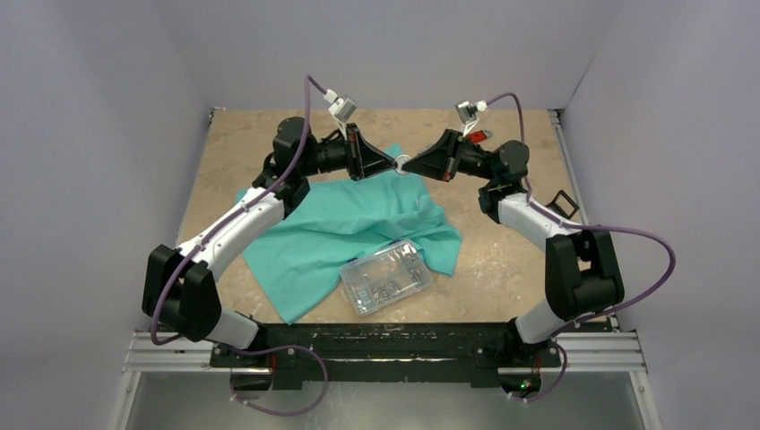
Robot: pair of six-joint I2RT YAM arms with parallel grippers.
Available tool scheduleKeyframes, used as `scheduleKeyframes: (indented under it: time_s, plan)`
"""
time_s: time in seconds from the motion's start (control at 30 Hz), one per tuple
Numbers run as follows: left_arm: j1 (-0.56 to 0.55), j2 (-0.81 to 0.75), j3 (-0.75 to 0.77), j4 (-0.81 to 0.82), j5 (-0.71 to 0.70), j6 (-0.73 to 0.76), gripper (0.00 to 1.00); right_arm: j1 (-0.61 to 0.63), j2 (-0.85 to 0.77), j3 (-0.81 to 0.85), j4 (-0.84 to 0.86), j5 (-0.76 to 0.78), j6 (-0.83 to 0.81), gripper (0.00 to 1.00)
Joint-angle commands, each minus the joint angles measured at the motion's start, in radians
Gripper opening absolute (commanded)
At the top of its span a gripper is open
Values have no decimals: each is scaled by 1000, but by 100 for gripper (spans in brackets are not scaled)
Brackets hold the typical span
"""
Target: Remove the brooch from the garment
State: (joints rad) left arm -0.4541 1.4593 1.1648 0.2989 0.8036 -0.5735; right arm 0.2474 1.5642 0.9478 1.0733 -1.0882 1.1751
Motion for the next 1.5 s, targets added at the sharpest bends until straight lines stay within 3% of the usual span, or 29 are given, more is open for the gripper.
scheduleKeyframes:
  time_s: [0.0, 0.13, 0.33, 0.43, 0.5, 0.63, 0.77, 0.83, 0.97, 1.1, 1.23, 1.47]
  plan:
    - [40, -39, 6, 88, -44, -53, 0, -59, -34, -19, 61, 19, 26, 5]
    - [42, -28, 18, 88, -26, -53, 0, -60, -43, -27, 87, 8, 25, 17]
    - [42, -22, 49, 38, 0, 29, 0, -60, -67, -10, 109, -13, 21, 58]
    - [42, -23, 64, 8, 7, 83, 0, -62, -87, 6, 54, -45, -13, 72]
    - [42, -28, 73, -16, 15, 131, 0, -68, -114, 15, -51, -54, -89, 75]
    - [40, -55, 105, -115, 19, 323, 0, -70, -195, 85, -467, -59, -450, 73]
    - [30, -95, 125, -232, 40, 604, 0, -71, -260, 176, -867, -75, -840, 62]
    - [20, -120, 120, -278, 46, 712, 0, -71, -285, 208, -964, -76, -961, 56]
    - [-2, -152, 113, -285, 95, 781, 0, -61, -317, 280, -1260, -54, -1261, 49]
    - [-21, -147, 133, -225, 137, 639, 0, -37, -348, 296, -1291, -48, -1357, 41]
    - [-35, -131, 146, -176, 155, 517, 0, -13, -383, 291, -1206, -68, -1304, 35]
    - [-52, -125, 150, -135, 154, 458, 0, 19, -399, 289, -1110, -72, -1206, 31]
